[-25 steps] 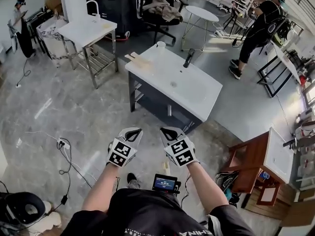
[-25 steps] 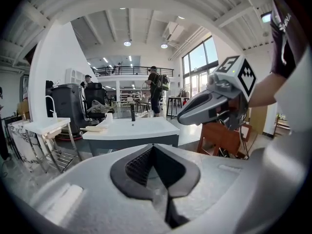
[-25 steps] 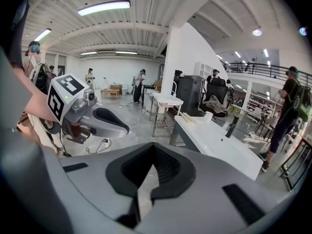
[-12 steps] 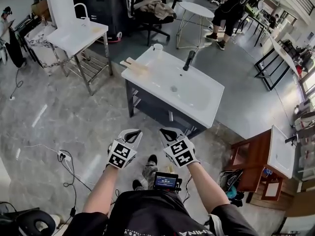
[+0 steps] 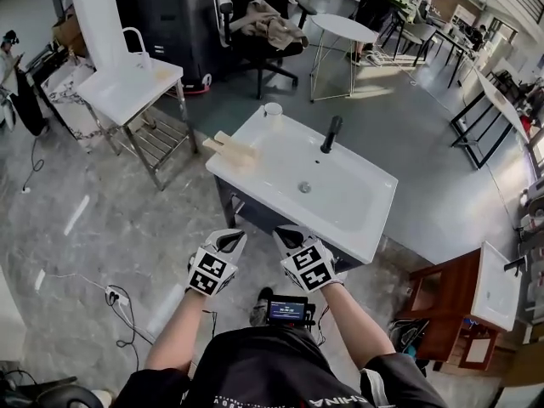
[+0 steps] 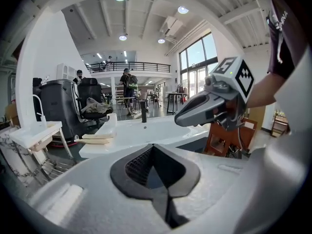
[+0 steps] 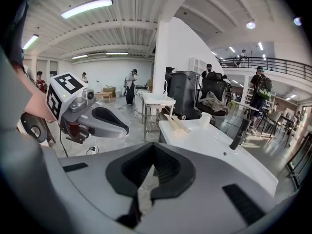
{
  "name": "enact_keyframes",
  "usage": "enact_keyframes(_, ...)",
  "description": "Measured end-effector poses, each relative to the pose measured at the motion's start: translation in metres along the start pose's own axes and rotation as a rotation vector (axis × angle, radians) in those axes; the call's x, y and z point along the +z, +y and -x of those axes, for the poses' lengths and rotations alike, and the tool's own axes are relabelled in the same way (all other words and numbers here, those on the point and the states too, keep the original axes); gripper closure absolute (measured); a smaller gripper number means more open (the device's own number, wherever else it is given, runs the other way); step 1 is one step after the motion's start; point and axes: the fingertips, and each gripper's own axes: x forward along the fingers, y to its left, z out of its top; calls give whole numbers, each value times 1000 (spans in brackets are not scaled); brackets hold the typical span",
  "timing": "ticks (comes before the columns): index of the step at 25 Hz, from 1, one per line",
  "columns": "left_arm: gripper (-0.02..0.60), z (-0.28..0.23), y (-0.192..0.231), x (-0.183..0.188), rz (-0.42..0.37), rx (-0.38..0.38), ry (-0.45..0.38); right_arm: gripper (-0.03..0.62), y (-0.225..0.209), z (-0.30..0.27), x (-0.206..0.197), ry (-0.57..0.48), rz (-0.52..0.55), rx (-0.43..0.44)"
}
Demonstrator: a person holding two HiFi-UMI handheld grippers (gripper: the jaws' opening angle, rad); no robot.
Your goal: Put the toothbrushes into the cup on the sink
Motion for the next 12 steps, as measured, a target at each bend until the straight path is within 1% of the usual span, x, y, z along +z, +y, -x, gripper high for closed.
enact_keyframes(3, 584, -27, 25, 15, 4, 18, 13, 586, -31, -17, 14, -6, 3, 19)
enact_keyframes(6, 584, -48, 44, 27, 20, 43, 2, 586, -56, -34, 23, -14, 16, 34)
enact_keyframes(8, 584, -58, 54, 28, 31, 56, 9, 586, -69, -45, 27, -13, 22, 39)
enact_keyframes(12, 584, -71, 66, 21, 40, 53, 42, 585, -80, -63, 24, 12, 14, 65)
